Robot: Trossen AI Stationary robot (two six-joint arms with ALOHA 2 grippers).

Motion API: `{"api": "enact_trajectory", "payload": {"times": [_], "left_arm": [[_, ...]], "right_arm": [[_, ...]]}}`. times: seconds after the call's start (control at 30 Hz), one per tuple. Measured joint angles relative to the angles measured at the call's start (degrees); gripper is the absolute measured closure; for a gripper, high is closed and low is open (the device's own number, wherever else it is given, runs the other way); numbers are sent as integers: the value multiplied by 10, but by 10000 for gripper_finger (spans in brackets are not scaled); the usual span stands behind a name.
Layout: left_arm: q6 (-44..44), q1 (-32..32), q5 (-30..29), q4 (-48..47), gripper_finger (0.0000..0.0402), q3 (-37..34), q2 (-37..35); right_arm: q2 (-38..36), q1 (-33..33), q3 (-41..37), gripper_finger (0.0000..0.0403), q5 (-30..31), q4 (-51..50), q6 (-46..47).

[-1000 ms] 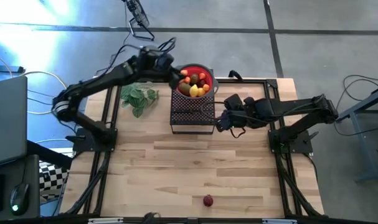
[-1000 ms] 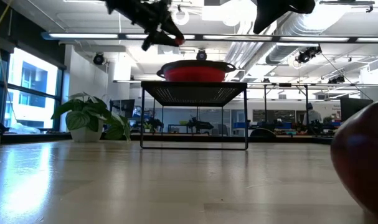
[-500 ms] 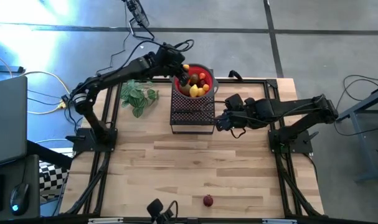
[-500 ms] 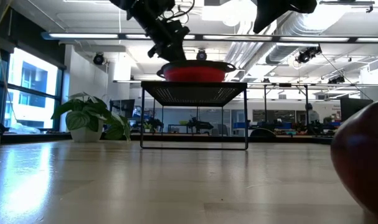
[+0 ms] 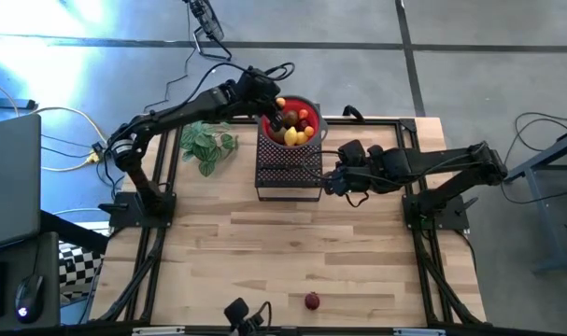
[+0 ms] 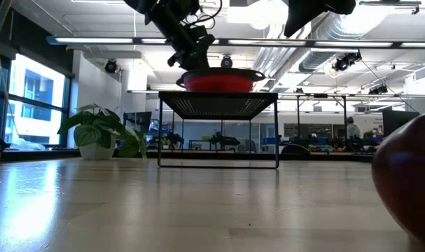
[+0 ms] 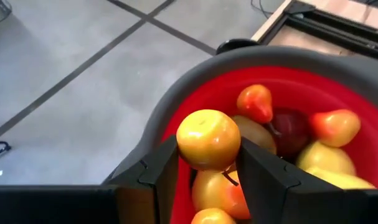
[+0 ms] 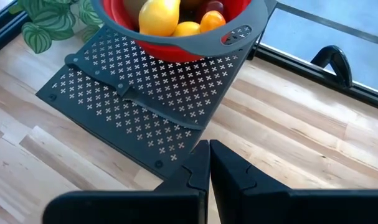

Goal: Pick & Place Fruit
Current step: Put the pear into the red strainer bowl, then put the pomegranate into the red strainer bowl

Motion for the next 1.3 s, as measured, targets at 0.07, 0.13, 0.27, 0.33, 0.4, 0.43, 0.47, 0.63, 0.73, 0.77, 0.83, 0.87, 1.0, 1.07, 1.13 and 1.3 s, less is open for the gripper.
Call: {"api": "enact_trajectory", "payload": {"times": [0.07, 0.13, 0.27, 0.33, 0.4, 0.43, 0.47, 0.63, 0.73, 0.77, 0.83, 0.87, 1.0, 1.07, 1.13, 1.3], "left_arm": [[0, 0, 1, 8, 258, 1, 5], [-1, 0, 4, 7, 258, 0, 9], [-1, -1, 13, 18, 258, 1, 14], [-2, -1, 23, 12, 257, 0, 15], [-3, -1, 26, 15, 249, 0, 15], [-2, -1, 26, 16, 242, 0, 15], [-2, -1, 27, 16, 234, 0, 15], [-1, 0, 28, 16, 185, 0, 14], [-1, 0, 28, 15, 158, 0, 14], [-2, -1, 28, 16, 151, 0, 14], [-9, -4, 31, 17, 143, 0, 14], [-16, -4, 33, 17, 141, 0, 13], [-29, -7, 39, 19, 143, 0, -9], [-29, -8, 43, 16, 147, 0, -22], [-29, -8, 43, 12, 153, 0, -36], [-46, -8, 84, -2, 167, 0, -78]], "right_arm": [[0, 0, 0, 398, -4, 0, 0], [0, 0, 0, 398, -5, 0, 0], [0, 0, 0, 398, -6, 0, 0], [0, 0, 0, 398, -7, 0, 0], [0, 0, 0, 398, -7, 0, 0], [0, 0, 0, 398, -7, 0, 0], [0, 0, 0, 398, -8, 0, 0], [0, 0, 0, 398, -9, 0, 0], [0, 0, 0, 398, -9, 0, 0], [0, 0, 0, 398, -9, 0, 0], [0, 0, 0, 398, -9, 0, 0], [0, 0, 0, 398, -9, 0, 0], [0, 0, 0, 398, -10, 0, 0], [0, 0, 0, 398, -12, 0, 0], [0, 0, 0, 398, -12, 0, 0], [0, 0, 0, 398, -15, 0, -3]]}}
